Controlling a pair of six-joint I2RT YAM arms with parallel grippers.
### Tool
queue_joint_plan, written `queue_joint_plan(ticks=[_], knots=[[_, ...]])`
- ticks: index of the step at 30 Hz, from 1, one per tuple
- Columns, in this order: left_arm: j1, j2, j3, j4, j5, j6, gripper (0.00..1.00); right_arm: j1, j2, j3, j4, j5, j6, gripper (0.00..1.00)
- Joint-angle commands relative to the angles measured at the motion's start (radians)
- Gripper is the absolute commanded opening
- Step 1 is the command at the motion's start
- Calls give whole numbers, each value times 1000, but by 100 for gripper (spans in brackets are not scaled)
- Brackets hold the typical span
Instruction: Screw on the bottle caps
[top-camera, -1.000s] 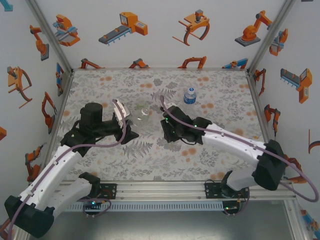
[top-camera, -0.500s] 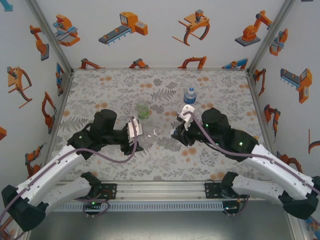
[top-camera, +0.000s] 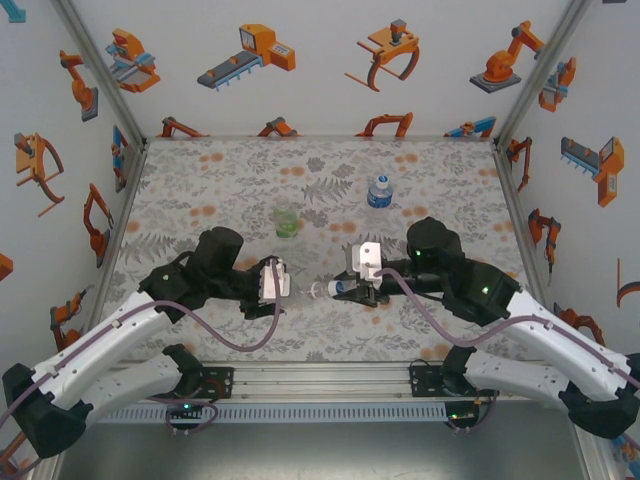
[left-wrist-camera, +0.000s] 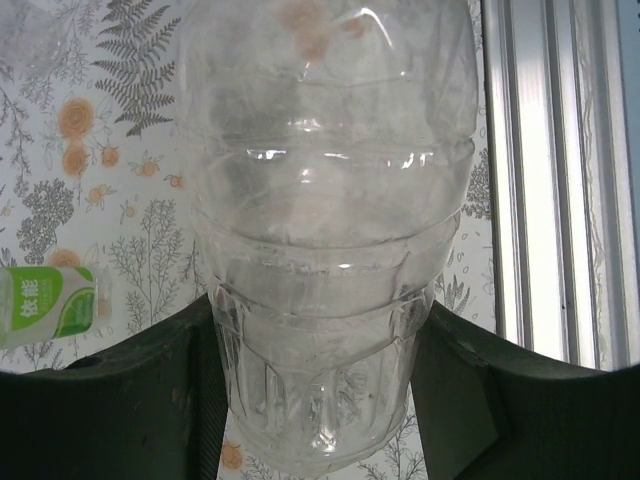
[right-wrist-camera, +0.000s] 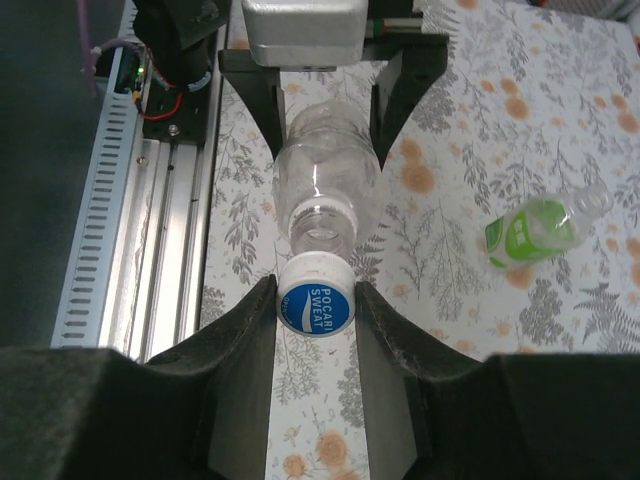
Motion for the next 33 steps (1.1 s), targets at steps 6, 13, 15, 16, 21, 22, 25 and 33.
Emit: queue_joint_plan(ticks=[6,13,15,16,21,22,25,33], knots=[[-7,-11,-9,-25,29,53,0,19,26,-10,90,-60,-74,9],[-7,-12,-7,-26,43,55,0,26,43,-28,96,-71,-74,9],[-7,-14,-7,-24,46,54,0,29,43,-38,93,-68,-74,9],[-8,-16,-6,-24,46,54,0,30,42,-41,94,-66,-74,9],[-7,-14,-4,-24,45,51,0,41,36,-59,98,-29,-74,9],[-7,-14,-4,-24,46,50,0,42,34,-62,101,-21,-74,9],[-7,-15,-4,-20,45,45,0,46,30,-72,119,-4,-73,9],[-7,-16,-2,-10,45,24,0,54,21,-95,155,31,-71,8]])
